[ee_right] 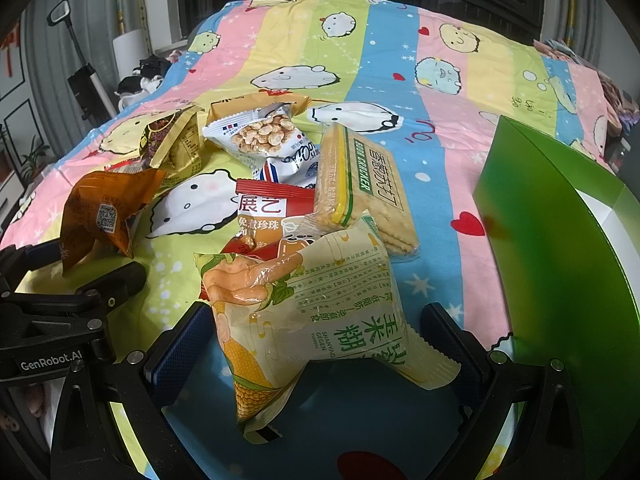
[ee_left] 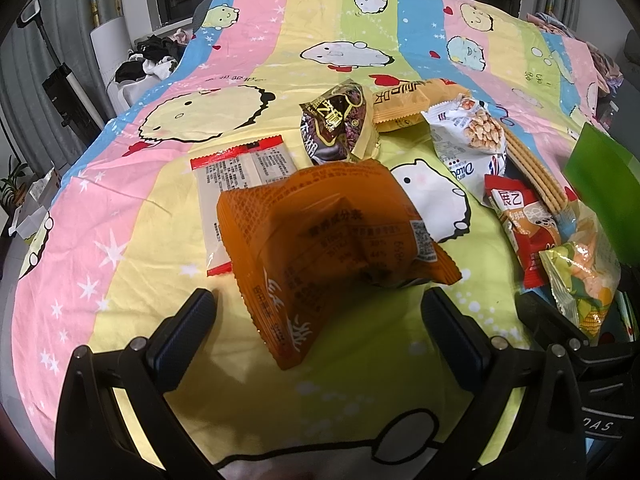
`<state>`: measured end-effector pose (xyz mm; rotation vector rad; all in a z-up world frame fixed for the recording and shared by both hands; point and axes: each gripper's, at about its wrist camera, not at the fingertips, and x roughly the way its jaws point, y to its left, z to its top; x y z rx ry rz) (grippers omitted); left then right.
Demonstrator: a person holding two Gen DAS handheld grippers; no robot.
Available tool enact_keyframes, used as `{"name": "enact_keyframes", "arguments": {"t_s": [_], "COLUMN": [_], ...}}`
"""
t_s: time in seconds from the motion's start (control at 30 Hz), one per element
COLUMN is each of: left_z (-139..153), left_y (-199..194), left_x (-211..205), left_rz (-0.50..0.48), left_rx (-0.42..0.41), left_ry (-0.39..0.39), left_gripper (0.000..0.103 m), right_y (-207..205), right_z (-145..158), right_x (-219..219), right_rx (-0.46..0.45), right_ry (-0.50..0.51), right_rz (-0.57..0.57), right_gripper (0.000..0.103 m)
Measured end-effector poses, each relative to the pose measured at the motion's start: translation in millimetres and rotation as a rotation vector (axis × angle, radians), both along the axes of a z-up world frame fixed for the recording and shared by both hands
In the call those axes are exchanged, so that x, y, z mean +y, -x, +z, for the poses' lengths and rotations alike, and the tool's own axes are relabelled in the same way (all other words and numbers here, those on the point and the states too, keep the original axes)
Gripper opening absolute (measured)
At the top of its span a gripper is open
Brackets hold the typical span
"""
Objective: Organize snacks
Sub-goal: 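Move the right tool toward the yellow rice-cracker bag among the snacks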
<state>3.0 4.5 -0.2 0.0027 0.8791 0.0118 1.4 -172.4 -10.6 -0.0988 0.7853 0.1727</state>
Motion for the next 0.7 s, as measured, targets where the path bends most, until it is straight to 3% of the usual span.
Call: {"name": "enact_keyframes", "arguments": {"t_s": [0.4, 0.57, 0.7], "left_z": [5.1, 7.6, 12.6], "left_y": [2.8, 3.4, 7.1], "left_x": [5.4, 6.0, 8.9], "left_rz": [-0.001, 0.01, 0.008], "left_rx": [0.055, 0.073, 0.091], "left_ry": [0.022, 0.035, 0.062], "left_gripper": [0.1, 0.102, 0.1], "right_y": [-0.3, -6.0, -6.2], "right_z": [-0.6, 5.2, 8.0], "right_x": [0.9, 0.9, -1.0], "right_rx": [0.003, 0.043, 0.09], "right_ry": [0.007, 0.011, -0.045], "right_rz": [-0.001, 0.021, 0.035], "right_gripper": [0.102, 0.103, 0.103]}}
